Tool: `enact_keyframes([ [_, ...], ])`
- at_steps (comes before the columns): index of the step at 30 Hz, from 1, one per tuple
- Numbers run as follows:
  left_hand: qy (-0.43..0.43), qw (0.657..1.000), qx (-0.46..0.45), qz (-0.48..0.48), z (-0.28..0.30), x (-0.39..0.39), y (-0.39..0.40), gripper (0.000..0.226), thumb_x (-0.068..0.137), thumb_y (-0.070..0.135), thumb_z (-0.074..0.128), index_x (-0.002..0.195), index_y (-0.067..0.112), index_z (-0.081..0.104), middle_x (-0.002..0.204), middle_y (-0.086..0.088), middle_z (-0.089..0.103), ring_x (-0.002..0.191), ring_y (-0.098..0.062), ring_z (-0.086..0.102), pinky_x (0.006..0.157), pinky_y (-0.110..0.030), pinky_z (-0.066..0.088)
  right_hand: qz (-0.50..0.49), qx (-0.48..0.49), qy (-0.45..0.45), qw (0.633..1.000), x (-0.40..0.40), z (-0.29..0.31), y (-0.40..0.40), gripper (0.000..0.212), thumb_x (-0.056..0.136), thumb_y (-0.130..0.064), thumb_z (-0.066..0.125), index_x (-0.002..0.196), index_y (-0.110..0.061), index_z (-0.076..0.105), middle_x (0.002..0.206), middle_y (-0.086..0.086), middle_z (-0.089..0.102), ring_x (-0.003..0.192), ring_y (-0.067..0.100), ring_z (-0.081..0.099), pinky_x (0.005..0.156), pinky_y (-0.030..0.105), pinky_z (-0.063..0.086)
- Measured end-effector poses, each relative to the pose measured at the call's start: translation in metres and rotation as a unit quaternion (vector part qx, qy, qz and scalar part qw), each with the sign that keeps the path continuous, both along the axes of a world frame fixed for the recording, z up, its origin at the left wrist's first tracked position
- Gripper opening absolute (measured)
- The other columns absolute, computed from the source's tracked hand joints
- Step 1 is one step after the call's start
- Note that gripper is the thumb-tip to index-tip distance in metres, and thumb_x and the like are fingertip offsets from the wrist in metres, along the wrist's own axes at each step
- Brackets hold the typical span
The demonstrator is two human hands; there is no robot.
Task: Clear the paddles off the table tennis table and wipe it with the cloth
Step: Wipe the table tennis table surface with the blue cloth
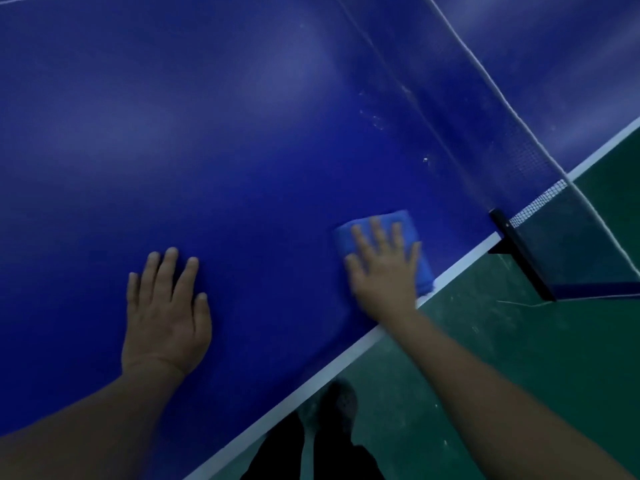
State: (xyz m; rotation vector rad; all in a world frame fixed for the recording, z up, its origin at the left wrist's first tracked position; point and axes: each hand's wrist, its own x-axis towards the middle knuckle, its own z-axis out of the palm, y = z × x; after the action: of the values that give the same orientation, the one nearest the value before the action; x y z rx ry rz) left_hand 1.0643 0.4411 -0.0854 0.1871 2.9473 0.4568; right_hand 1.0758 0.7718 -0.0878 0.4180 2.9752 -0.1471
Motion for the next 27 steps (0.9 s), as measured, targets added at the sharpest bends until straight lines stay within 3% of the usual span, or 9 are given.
enact_keyframes([
  [5,-0.003,1.000,0.003,0.002,0.004,0.000,0.001,0.065,0.096,0.042,0.022,0.152,0.011,0.038,0.164,-0.012,0.022,0.154,-0.025,0.006,0.125,-0.047,-0.001,-0.245,-0.026,0.007,0.969,-0.013,0.007,0.017,0.059,0.102,-0.056,0.021,0.158,-0.042,0.012,0.169,-0.007,0.002,0.155,0.027,-0.005,0.119,0.064,-0.002],
  [7,-0.001,1.000,0.002,0.001,0.004,0.000,0.000,0.065,0.097,0.041,0.023,0.151,0.010,0.038,0.164,-0.012,0.023,0.154,-0.026,0.007,0.125,-0.048,0.000,-0.157,-0.023,0.029,0.987,-0.002,0.004,-0.038,0.059,0.100,-0.055,0.024,0.157,-0.040,0.019,0.169,-0.003,0.010,0.155,0.031,0.002,0.119,0.066,0.000],
  [9,0.003,1.000,0.004,0.000,0.003,0.000,0.000,0.064,0.097,0.041,0.024,0.151,0.010,0.039,0.163,-0.013,0.023,0.154,-0.026,0.008,0.125,-0.049,0.001,0.073,-0.043,0.041,0.996,0.032,0.001,-0.091,0.056,0.101,-0.054,0.028,0.154,-0.039,0.030,0.166,-0.001,0.021,0.154,0.034,0.009,0.118,0.068,0.003],
  [12,0.007,1.000,0.007,0.001,0.002,-0.001,0.000,0.063,0.097,0.040,0.025,0.151,0.010,0.038,0.164,-0.012,0.022,0.154,-0.025,0.007,0.125,-0.049,0.000,0.296,-0.050,0.029,0.953,0.053,0.001,-0.069,0.053,0.101,-0.054,0.036,0.152,-0.038,0.038,0.163,-0.001,0.030,0.153,0.034,0.018,0.117,0.069,0.010],
  [16,0.007,1.000,0.005,0.003,0.002,-0.001,0.000,0.063,0.098,0.041,0.024,0.152,0.011,0.037,0.164,-0.011,0.020,0.154,-0.025,0.005,0.125,-0.047,-0.001,0.018,-0.007,-0.006,1.000,0.001,0.010,0.031,0.056,0.102,-0.051,0.036,0.156,-0.038,0.028,0.167,-0.002,0.017,0.155,0.031,0.007,0.119,0.067,0.005],
  [19,0.008,1.000,-0.003,0.002,0.005,0.000,0.000,0.062,0.098,0.040,0.025,0.152,0.012,0.037,0.164,-0.011,0.021,0.154,-0.026,0.006,0.125,-0.048,0.000,-0.118,-0.022,-0.013,0.993,-0.022,0.015,0.029,0.059,0.102,-0.055,0.024,0.158,-0.042,0.014,0.169,-0.006,0.003,0.155,0.029,-0.005,0.119,0.065,-0.002],
  [21,0.009,1.000,-0.007,0.003,0.005,0.000,0.000,0.060,0.099,0.039,0.025,0.152,0.013,0.036,0.164,-0.011,0.020,0.154,-0.026,0.006,0.125,-0.048,0.000,-0.031,-0.011,0.001,0.999,-0.012,0.010,-0.019,0.058,0.101,-0.053,0.029,0.157,-0.041,0.022,0.168,-0.002,0.011,0.154,0.034,0.003,0.118,0.068,0.002],
  [23,0.014,1.000,-0.008,0.004,0.004,0.001,0.000,0.060,0.099,0.038,0.026,0.153,0.013,0.036,0.164,-0.010,0.021,0.154,-0.026,0.007,0.125,-0.049,0.002,0.181,-0.031,0.022,0.983,0.020,0.006,-0.073,0.055,0.099,-0.051,0.037,0.152,-0.038,0.037,0.165,0.002,0.024,0.152,0.039,0.014,0.115,0.072,0.009],
  [27,0.031,0.999,0.009,0.003,0.002,0.001,-0.001,0.058,0.099,0.034,0.029,0.151,0.011,0.039,0.163,-0.012,0.024,0.153,-0.029,0.011,0.125,-0.050,0.003,0.562,-0.042,-0.009,0.826,0.065,0.008,-0.073,0.050,0.103,-0.052,0.039,0.151,-0.040,0.039,0.165,-0.002,0.026,0.153,0.037,0.013,0.117,0.069,0.008],
])
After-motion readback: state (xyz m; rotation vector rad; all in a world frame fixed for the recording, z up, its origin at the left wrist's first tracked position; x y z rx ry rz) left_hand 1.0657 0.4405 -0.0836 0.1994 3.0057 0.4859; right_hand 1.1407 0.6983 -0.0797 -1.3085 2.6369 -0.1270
